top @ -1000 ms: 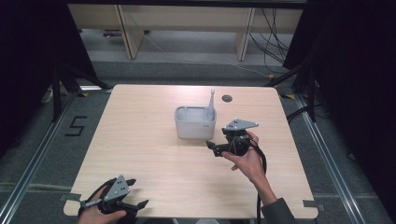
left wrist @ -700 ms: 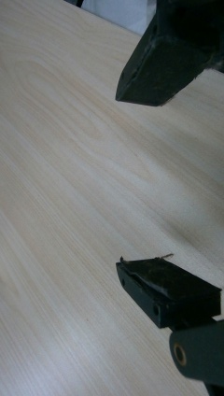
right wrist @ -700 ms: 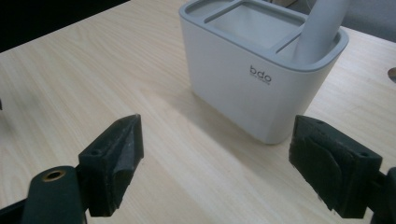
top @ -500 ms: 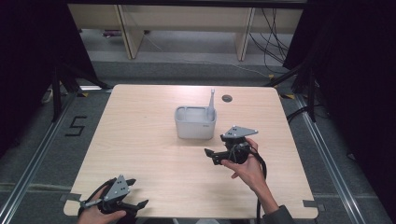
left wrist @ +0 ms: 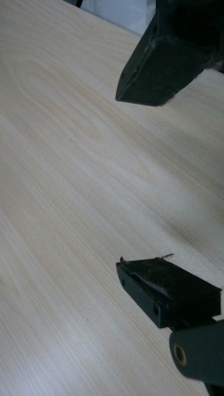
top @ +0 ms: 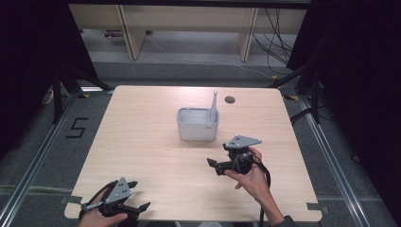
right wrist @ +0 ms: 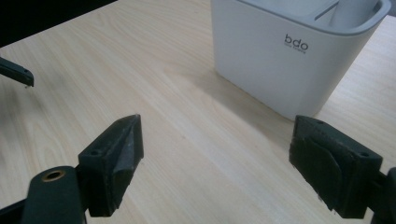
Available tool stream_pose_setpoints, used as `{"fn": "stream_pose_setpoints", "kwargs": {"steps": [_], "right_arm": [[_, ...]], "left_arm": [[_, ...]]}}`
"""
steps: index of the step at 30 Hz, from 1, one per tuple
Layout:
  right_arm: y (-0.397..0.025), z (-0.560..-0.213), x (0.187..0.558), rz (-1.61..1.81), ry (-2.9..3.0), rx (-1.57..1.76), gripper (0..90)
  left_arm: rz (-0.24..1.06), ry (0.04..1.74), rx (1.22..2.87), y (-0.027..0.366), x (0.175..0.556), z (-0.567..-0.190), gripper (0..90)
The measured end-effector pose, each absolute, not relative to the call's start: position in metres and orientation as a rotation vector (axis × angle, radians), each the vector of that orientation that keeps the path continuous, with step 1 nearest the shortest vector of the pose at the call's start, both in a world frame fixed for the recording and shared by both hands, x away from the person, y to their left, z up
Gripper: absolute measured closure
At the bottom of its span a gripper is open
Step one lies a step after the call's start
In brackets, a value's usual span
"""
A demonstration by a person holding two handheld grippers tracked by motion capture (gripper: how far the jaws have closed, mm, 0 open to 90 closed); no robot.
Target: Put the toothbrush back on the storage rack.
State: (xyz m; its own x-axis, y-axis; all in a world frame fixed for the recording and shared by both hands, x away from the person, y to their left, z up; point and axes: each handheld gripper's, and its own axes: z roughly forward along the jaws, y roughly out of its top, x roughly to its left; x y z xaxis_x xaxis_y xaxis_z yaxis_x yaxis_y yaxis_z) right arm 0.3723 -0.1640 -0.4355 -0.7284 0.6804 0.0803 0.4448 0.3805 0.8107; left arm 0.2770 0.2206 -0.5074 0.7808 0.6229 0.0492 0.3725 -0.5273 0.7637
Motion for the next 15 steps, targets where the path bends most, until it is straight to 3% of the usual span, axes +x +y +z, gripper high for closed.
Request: {"fn": "stream_pose_setpoints", "kwargs": {"steps": [15], "right_arm": [[-0.171, -0.448, 0.361, 1.261, 2.397, 0.984, 18.1]], "left_arm": [[0.404, 0.735, 2.182, 0.220, 0.277, -0.507, 14.7]]}}
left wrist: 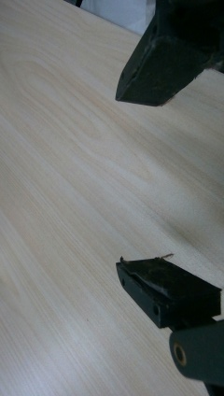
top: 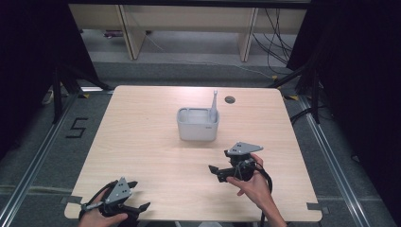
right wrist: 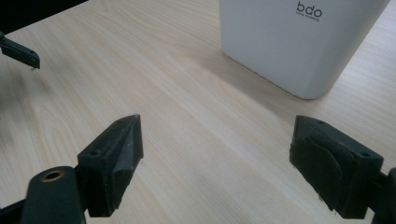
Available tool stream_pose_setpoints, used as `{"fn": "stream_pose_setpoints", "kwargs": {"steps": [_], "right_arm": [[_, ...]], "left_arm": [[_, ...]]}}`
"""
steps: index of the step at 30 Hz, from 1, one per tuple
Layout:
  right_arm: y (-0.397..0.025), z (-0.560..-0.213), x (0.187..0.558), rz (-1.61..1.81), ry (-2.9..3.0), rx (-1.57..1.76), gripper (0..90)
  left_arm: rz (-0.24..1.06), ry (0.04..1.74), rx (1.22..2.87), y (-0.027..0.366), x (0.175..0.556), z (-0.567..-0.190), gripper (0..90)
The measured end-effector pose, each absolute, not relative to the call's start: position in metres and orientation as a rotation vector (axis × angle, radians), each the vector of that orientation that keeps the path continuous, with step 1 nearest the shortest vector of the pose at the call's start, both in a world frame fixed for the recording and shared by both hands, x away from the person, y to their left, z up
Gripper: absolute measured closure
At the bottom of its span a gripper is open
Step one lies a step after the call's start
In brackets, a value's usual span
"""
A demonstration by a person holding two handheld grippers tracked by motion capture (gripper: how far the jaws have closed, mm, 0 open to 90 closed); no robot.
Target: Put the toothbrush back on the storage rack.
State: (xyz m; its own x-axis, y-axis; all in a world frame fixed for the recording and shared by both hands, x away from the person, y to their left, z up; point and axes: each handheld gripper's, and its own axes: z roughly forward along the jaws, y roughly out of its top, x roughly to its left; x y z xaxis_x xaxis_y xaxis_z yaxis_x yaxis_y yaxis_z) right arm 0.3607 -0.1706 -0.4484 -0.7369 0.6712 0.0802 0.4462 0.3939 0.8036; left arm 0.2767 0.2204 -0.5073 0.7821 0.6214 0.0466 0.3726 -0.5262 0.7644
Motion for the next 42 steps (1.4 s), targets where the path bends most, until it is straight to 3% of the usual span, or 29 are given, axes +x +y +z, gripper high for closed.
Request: {"fn": "stream_pose_setpoints", "kwargs": {"steps": [42], "right_arm": [[-0.183, -0.469, 0.328, 1.251, 2.432, 1.044, 17.7]], "left_arm": [[0.411, 0.729, 2.194, 0.221, 0.277, -0.507, 14.7]]}}
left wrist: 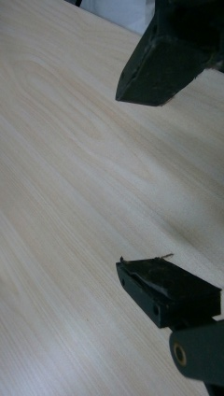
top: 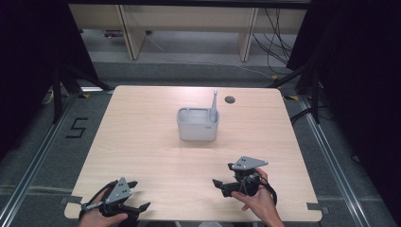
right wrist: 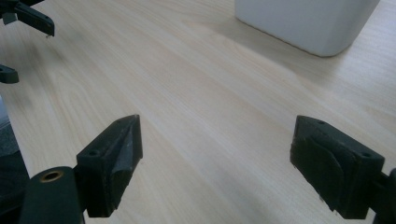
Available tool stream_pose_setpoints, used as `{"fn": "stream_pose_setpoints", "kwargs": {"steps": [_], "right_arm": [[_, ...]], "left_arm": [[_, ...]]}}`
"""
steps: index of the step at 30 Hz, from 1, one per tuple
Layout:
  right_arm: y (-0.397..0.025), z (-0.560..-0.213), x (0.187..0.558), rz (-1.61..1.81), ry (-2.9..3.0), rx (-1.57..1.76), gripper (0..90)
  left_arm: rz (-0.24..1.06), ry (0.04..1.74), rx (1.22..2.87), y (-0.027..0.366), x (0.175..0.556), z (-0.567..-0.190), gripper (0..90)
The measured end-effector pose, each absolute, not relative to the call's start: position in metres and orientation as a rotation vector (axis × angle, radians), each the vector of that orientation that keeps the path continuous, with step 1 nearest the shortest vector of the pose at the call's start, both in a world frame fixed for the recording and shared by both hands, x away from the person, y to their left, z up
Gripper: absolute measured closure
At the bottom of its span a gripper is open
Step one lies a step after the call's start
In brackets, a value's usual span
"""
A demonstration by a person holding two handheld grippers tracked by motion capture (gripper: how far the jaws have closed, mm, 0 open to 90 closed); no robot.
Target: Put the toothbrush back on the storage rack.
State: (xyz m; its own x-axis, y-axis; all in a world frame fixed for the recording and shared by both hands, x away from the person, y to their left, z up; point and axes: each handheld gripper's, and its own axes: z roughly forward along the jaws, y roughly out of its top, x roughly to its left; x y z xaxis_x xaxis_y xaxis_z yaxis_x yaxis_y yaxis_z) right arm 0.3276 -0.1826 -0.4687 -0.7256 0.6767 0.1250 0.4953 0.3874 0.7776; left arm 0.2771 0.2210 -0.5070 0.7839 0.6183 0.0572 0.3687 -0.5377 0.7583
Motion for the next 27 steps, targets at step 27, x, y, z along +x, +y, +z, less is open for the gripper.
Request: {"fn": "stream_pose_setpoints", "kwargs": {"steps": [27], "right_arm": [[-0.204, -0.485, 0.299, 1.230, 2.426, 1.127, 16.8]], "left_arm": [[0.401, 0.740, 2.160, 0.219, 0.276, -0.509, 14.7]]}}
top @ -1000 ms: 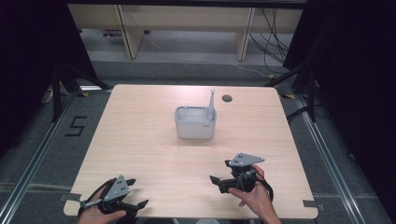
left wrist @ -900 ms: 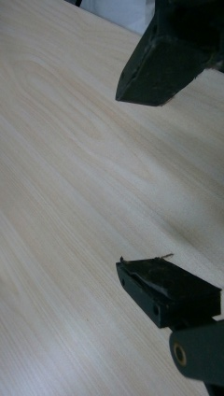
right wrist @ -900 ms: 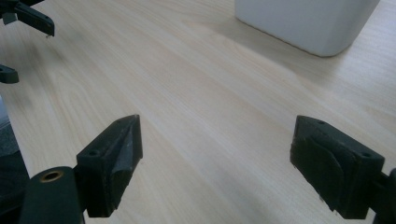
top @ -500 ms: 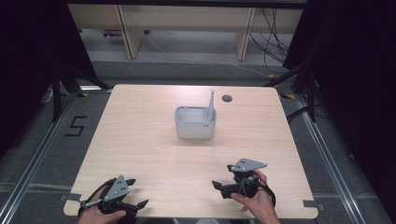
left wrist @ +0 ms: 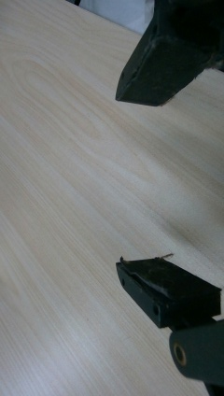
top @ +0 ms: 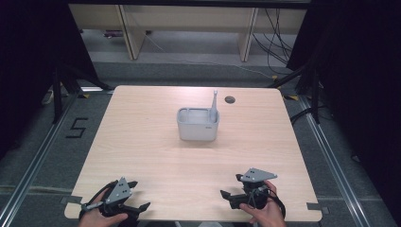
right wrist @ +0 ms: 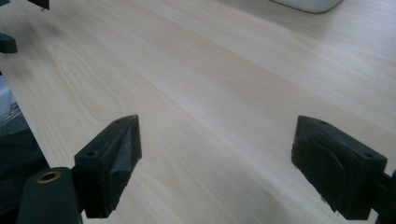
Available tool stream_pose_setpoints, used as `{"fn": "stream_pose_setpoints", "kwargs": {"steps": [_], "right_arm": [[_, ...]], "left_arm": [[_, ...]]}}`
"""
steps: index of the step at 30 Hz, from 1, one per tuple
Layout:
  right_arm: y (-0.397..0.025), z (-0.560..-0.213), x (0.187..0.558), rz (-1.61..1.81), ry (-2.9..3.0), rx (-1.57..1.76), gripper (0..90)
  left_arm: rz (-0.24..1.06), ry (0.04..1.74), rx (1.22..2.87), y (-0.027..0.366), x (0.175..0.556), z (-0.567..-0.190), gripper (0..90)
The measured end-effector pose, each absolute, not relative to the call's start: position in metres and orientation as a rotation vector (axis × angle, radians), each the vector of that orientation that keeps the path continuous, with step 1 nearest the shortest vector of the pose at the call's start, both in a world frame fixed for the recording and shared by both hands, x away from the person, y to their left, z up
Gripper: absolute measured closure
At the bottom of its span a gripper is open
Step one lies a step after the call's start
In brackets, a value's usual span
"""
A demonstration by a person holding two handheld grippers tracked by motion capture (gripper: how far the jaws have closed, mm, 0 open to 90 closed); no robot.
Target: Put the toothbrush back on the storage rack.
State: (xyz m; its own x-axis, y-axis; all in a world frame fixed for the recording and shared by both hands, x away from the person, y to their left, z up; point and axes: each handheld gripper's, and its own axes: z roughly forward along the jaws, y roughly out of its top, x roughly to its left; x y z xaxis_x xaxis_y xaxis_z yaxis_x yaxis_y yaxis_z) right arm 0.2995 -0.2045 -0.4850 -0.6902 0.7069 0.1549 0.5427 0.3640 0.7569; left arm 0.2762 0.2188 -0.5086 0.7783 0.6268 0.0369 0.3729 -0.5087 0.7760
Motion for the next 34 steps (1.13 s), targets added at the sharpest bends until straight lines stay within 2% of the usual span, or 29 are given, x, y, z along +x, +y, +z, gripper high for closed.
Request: {"fn": "stream_pose_setpoints", "kwargs": {"steps": [34], "right_arm": [[-0.2079, -0.4922, 0.2965, 1.175, 2.473, 1.087, 16.5]], "left_arm": [[0.419, 0.725, 2.192, 0.2199, 0.2765, -0.5071, 14.7]]}}
